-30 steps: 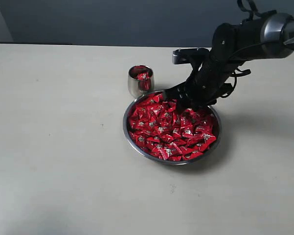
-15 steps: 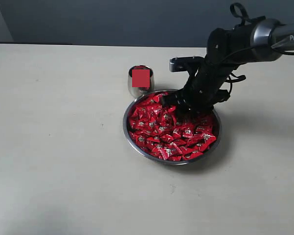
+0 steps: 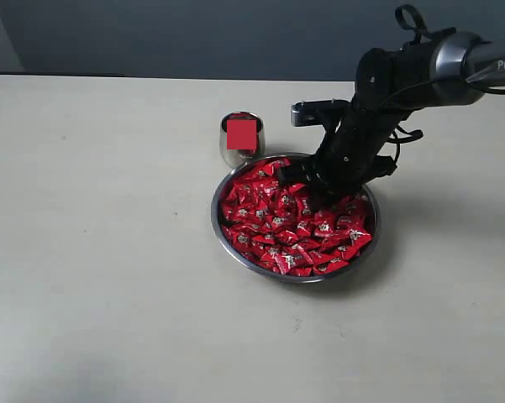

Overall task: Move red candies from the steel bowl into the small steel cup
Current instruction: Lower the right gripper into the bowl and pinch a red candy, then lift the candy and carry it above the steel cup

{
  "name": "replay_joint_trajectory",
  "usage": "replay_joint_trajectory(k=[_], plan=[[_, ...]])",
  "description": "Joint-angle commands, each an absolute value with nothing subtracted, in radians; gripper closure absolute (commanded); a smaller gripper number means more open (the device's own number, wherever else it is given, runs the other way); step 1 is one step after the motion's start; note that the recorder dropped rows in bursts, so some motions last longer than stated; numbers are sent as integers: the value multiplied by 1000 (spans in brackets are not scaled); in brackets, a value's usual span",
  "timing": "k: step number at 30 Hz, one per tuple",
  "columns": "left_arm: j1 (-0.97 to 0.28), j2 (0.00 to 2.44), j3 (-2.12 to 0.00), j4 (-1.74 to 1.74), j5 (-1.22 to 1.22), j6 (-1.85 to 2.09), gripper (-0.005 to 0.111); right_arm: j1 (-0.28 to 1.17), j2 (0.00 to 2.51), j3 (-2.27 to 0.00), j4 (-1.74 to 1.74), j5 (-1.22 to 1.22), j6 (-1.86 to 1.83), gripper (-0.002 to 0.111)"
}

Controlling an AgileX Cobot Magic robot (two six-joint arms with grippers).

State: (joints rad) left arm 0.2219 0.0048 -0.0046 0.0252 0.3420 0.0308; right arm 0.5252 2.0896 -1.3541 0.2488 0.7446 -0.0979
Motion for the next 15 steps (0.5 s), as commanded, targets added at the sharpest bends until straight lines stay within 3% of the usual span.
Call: replay_joint_trajectory(k=[1,15], plan=[[217,0,0,27,334,29,106,519,2057,-1361,245,752,-105,92],[217,0,0,27,334,29,106,519,1894,-1363,245,699,-105,92]])
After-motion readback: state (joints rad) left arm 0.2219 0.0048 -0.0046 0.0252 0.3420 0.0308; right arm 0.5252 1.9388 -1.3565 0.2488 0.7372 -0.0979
